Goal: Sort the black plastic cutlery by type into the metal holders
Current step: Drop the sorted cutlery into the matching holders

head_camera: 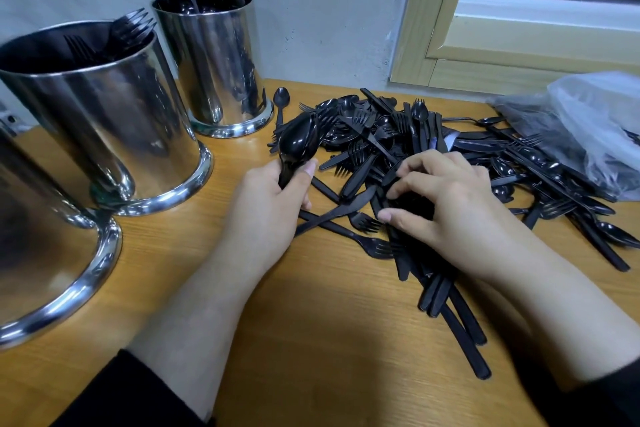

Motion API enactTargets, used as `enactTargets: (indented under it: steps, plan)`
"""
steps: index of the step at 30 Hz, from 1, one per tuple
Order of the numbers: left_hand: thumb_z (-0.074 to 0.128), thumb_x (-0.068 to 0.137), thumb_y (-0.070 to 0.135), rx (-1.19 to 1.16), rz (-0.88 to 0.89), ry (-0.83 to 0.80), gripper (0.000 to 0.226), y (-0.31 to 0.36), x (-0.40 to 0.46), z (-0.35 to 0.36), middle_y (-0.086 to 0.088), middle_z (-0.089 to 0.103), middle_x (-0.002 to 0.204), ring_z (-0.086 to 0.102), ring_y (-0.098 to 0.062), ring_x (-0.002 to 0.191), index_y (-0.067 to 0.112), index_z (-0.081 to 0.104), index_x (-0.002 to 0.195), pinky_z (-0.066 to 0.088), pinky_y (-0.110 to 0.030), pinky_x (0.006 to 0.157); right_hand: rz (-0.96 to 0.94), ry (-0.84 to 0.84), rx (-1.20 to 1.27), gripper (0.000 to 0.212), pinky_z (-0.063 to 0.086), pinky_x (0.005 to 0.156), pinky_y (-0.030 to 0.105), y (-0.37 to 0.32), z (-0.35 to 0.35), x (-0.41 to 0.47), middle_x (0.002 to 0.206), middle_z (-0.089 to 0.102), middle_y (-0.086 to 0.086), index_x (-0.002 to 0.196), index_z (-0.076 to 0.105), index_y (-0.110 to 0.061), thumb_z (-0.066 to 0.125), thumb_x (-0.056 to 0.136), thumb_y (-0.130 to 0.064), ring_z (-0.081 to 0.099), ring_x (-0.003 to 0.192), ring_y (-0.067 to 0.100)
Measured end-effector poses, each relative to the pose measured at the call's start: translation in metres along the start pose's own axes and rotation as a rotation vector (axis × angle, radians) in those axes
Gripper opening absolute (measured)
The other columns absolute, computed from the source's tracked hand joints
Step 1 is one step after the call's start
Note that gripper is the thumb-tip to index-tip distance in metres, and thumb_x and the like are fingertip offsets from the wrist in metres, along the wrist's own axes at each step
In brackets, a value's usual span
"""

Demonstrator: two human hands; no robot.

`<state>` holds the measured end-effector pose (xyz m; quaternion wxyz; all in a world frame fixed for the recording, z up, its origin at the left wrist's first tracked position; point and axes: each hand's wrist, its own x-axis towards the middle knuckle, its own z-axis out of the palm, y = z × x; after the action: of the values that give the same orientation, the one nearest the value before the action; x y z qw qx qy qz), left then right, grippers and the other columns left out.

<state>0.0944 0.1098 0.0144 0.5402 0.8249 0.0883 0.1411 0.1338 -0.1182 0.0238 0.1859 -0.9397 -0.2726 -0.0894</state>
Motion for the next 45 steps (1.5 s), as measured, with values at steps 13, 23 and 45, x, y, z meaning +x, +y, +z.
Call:
enactTargets:
  steps: [13,23,45]
  plan:
    - [0.053,0.098,0.047,0.007,0.024,-0.042,0.041,0.002,-0.002,-0.001,0.002,0.07,0.072,0.069,-0.015,0.073,0.013,0.071,0.083,0.059,-0.046,0.084,-0.149,-0.178,-0.078,0.033,0.017,0.105,0.038,-0.013,0.007,-0.002,0.133,0.047,-0.016,0.113,0.073,-0.039,0.062,0.086,-0.055,0.035,0.127,0.014]
    - [0.054,0.097,0.05,0.009,0.02,-0.011,0.041,0.004,-0.003,-0.002,-0.01,0.075,0.092,0.07,-0.031,0.087,0.018,0.069,0.076,0.057,-0.058,0.086,-0.141,0.255,0.165,0.012,0.039,0.091,0.031,-0.02,-0.012,-0.004,0.101,0.065,-0.012,0.096,0.073,-0.023,0.063,0.095,-0.029,0.058,0.099,0.012]
    - [0.057,0.101,0.029,0.118,0.31,-0.236,0.028,0.006,-0.012,0.001,0.007,0.061,0.088,0.057,-0.003,0.087,0.006,0.072,0.093,0.044,-0.01,0.073,0.618,0.178,1.501,0.013,0.043,0.049,0.021,-0.055,-0.022,0.001,0.071,0.071,0.016,0.087,0.056,-0.011,0.052,0.098,-0.008,0.052,0.052,0.015]
